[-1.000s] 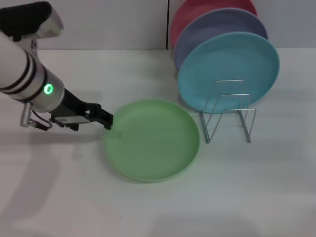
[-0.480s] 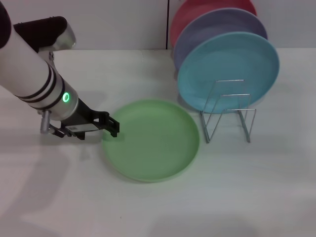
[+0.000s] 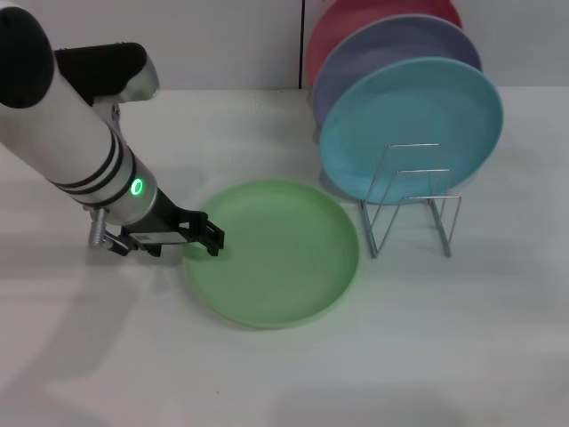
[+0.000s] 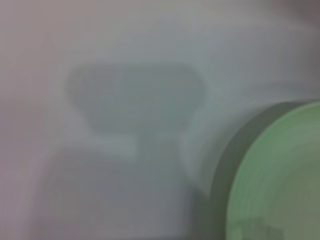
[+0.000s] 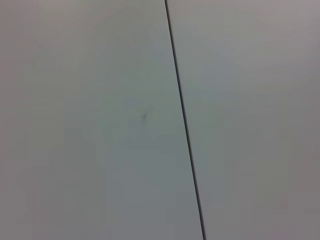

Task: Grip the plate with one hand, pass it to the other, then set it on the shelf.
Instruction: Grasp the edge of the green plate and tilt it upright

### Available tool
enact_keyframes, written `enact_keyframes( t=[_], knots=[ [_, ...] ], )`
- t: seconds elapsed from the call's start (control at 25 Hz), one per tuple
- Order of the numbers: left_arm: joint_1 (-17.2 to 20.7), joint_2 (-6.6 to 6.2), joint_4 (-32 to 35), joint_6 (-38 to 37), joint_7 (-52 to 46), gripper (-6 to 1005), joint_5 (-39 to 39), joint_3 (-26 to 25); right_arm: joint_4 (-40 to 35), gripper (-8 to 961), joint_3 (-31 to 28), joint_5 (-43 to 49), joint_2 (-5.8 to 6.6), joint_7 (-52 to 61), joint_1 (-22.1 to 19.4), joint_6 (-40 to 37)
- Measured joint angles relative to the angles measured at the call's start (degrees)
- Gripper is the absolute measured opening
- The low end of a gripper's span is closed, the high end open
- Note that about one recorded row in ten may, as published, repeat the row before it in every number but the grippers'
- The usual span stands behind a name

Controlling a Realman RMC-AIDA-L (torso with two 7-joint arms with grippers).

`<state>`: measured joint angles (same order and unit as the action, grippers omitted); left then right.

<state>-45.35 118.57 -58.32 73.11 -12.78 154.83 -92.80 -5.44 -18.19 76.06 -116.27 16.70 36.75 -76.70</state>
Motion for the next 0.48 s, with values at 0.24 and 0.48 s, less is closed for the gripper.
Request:
enact_keyframes(
  t=[0.24, 0.48],
  knots=[
    [-0.5, 0.06, 1.4, -0.9, 0.0, 822, 0.0, 1.5, -0.1, 544, 0.0, 0.0, 0.0, 0.0, 0.0, 0.0],
    [-0.5, 0.09, 1.6, -1.1, 0.1, 767, 0.1, 3.2, -0.2, 544, 0.0, 0.0, 0.0, 0.0, -0.2, 0.1]
  ],
)
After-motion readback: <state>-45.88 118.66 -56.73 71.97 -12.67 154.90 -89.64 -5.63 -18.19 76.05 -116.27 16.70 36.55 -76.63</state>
